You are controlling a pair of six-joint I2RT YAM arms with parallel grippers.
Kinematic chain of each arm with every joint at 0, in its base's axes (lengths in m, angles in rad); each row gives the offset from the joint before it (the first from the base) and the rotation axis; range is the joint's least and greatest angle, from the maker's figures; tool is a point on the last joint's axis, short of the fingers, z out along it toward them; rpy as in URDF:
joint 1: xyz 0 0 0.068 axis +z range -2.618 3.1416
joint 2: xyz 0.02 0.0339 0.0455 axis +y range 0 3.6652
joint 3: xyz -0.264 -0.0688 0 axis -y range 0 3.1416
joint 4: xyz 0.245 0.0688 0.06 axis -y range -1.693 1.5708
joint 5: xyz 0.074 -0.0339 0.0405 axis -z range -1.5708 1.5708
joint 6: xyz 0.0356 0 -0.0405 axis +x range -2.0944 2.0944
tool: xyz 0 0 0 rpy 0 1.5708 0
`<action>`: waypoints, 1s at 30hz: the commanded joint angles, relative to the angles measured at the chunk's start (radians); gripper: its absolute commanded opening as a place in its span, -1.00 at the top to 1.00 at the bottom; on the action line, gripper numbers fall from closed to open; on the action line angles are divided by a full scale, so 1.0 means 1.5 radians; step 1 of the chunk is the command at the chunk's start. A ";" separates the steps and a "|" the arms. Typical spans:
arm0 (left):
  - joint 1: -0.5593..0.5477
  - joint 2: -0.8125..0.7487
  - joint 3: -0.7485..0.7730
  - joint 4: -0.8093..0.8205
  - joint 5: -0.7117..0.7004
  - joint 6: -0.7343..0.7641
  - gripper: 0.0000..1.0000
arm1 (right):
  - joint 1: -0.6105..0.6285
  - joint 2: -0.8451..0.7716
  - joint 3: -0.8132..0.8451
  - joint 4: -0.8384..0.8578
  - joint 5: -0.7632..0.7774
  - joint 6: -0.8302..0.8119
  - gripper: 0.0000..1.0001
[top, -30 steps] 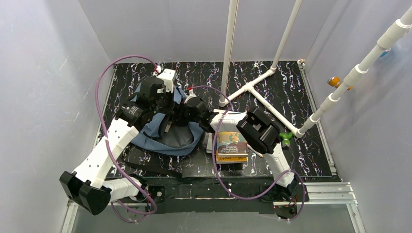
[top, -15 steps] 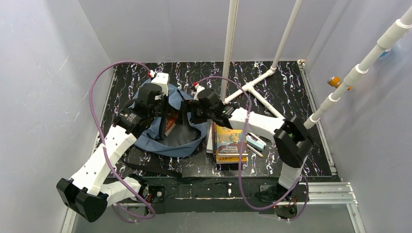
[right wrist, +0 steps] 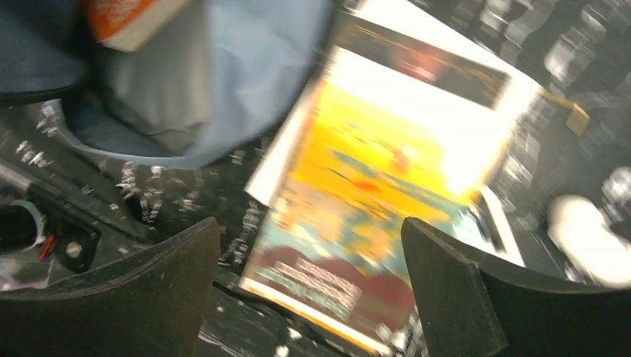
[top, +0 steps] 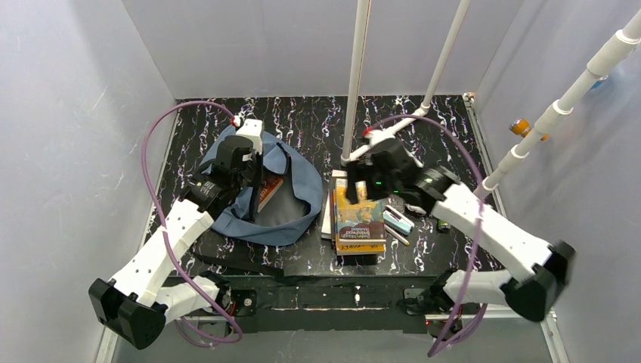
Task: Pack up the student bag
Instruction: Place the book in the student bag, then pick up the book from the center of the board.
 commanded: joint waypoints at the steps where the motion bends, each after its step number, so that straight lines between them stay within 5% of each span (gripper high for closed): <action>1: 0.000 -0.002 -0.003 0.009 0.018 -0.007 1.00 | -0.126 -0.117 -0.108 -0.177 0.019 0.060 -0.97; 5: 0.001 0.004 -0.014 0.009 0.044 -0.014 1.00 | -0.213 -0.198 -0.190 -0.177 -0.072 0.085 -0.97; 11: 0.001 0.013 -0.019 -0.016 0.113 -0.025 0.98 | -0.233 -0.228 -0.275 -0.077 -0.230 0.102 -0.97; 15: 0.000 0.047 0.041 -0.104 0.191 -0.039 0.52 | -0.238 -0.215 -0.303 -0.045 -0.253 0.103 -0.97; 21: -0.035 0.053 0.034 -0.043 0.323 -0.156 -0.01 | -0.250 -0.216 -0.339 0.011 -0.286 0.114 -0.94; 24: -0.107 0.083 0.029 0.012 0.340 -0.180 -0.05 | -0.253 -0.217 -0.352 0.023 -0.288 0.115 -0.88; 30: -0.197 0.196 0.048 0.084 0.386 -0.225 0.26 | -0.256 -0.227 -0.376 0.046 -0.298 0.126 -0.61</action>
